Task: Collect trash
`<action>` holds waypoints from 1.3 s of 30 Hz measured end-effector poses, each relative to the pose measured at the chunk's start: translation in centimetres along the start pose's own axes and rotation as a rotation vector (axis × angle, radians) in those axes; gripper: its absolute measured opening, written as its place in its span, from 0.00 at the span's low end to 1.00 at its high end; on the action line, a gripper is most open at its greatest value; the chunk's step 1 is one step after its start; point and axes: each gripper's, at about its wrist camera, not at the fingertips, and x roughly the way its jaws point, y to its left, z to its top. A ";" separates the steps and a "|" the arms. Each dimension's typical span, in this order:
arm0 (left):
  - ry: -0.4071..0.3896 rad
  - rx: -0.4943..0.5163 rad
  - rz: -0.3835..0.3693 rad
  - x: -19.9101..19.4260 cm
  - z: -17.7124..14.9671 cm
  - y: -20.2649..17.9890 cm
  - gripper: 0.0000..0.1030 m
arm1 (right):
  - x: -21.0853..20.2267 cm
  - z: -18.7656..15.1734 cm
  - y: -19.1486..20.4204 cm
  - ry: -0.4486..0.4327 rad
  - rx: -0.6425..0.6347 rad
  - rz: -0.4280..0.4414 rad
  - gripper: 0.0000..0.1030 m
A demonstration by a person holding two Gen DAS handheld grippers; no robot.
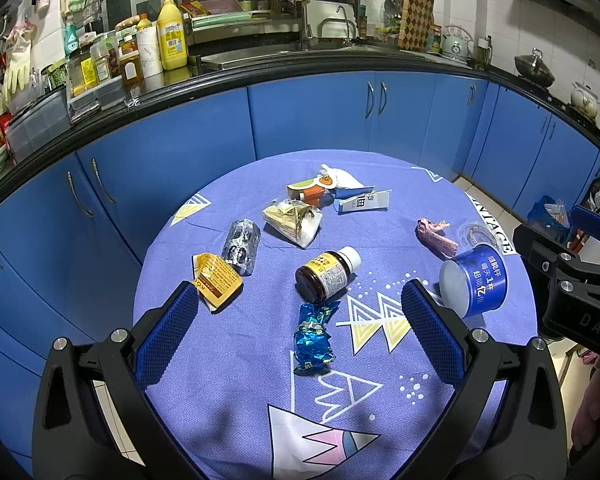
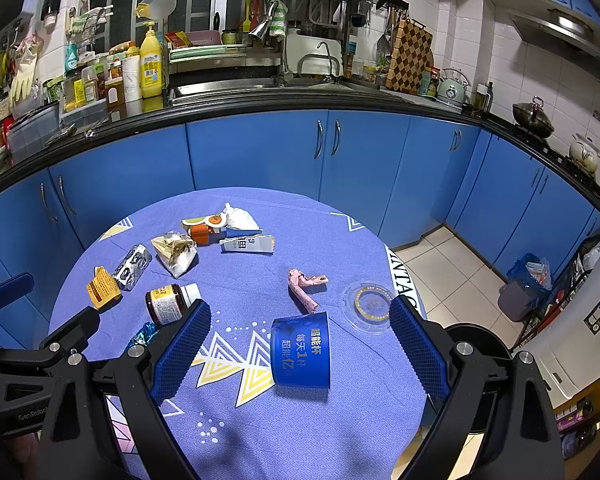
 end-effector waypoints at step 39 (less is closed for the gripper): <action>0.115 -0.044 -0.036 3.0 -0.7 0.6 0.97 | 2.7 -1.2 -0.6 0.097 0.047 0.047 0.86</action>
